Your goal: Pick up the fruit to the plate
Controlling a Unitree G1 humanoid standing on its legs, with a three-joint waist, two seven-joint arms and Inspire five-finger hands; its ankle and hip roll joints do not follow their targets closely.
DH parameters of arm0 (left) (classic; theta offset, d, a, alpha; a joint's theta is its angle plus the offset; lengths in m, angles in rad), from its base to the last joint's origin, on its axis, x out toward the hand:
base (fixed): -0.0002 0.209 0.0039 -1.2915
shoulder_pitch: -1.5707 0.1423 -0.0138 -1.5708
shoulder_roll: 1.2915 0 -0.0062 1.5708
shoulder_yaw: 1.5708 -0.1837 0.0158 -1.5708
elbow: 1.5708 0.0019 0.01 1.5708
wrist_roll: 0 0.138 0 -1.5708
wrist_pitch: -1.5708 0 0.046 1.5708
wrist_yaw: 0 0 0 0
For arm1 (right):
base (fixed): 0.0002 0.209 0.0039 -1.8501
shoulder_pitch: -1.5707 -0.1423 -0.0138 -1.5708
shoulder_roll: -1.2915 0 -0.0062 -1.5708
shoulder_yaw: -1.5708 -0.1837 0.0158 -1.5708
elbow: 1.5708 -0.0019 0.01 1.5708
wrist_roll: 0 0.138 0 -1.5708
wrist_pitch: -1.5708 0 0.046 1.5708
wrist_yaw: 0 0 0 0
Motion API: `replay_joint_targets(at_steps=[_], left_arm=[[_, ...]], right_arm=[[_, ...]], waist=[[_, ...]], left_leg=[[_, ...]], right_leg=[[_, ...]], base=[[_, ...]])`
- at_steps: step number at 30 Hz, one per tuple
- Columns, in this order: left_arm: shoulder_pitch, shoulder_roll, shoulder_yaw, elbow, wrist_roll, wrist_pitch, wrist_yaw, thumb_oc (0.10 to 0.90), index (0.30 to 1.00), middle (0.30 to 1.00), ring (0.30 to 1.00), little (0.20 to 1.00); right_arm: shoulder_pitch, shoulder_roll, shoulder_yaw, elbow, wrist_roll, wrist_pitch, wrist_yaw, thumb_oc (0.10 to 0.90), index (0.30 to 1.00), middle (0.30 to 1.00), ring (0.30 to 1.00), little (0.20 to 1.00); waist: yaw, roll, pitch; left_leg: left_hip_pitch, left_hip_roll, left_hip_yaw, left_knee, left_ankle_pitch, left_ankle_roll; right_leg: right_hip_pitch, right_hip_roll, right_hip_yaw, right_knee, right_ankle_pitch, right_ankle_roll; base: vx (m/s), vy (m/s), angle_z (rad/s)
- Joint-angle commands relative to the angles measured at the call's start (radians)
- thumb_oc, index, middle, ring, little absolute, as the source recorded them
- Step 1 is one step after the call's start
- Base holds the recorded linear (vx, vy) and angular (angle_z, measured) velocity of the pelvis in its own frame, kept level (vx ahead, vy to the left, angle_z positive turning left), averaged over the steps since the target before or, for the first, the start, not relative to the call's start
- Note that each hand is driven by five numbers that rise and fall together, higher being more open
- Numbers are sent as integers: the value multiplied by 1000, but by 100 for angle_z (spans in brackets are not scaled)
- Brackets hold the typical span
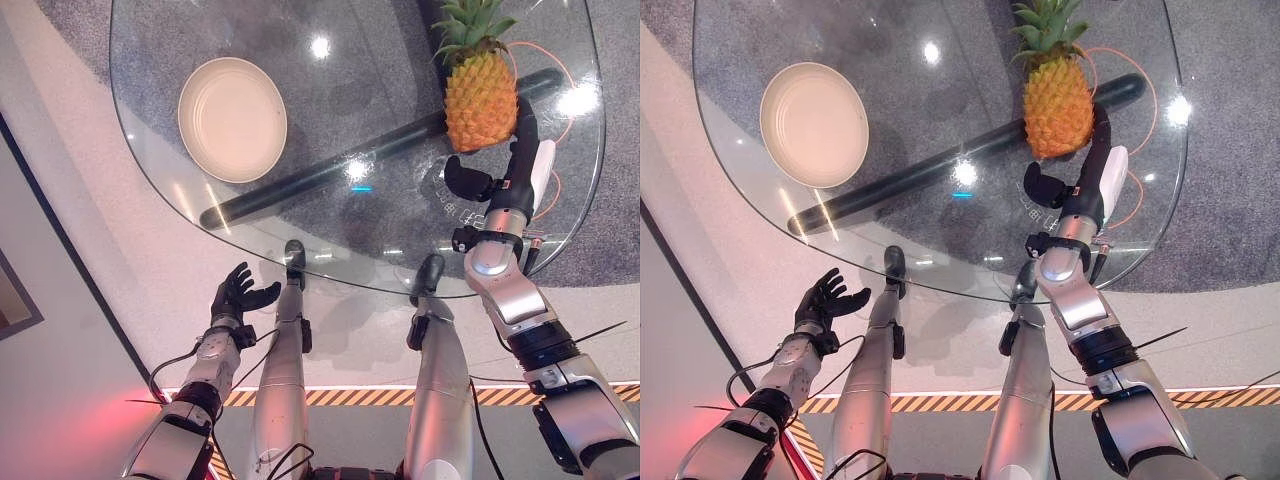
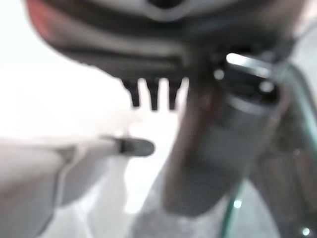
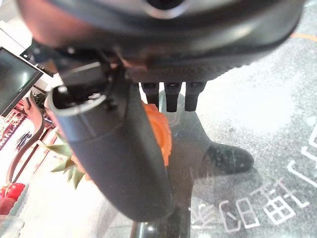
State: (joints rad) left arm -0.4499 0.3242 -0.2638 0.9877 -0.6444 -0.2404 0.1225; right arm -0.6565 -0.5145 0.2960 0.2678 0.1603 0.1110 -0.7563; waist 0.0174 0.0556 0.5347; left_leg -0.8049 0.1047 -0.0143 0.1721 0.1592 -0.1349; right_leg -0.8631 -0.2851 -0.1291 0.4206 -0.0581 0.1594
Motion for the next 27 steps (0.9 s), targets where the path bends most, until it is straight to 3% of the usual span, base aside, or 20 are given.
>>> replay_joint_targets(at_steps=[1, 27], left_arm=[[75, 33, 3, 0, 29, 0, 33, 800, 900, 900, 900, 900], [87, 18, 1, -10, 30, 3, 32, 800, 900, 900, 900, 900]], right_arm=[[-31, -35, -12, -58, -9, -37, 4, 800, 900, 900, 900, 900], [-53, -24, -32, -148, -40, -48, -26, 800, 900, 900, 900, 900]], waist=[[5, -9, -15], [5, -4, -15]], left_leg=[[-20, -44, 32, 62, -48, 44], [-18, -45, 34, 57, -49, 47]], right_leg=[[10, 67, -24, -116, 153, -23], [6, 68, -20, -117, 154, -22]], base=[[0, 0, 0], [0, 0, 0]])
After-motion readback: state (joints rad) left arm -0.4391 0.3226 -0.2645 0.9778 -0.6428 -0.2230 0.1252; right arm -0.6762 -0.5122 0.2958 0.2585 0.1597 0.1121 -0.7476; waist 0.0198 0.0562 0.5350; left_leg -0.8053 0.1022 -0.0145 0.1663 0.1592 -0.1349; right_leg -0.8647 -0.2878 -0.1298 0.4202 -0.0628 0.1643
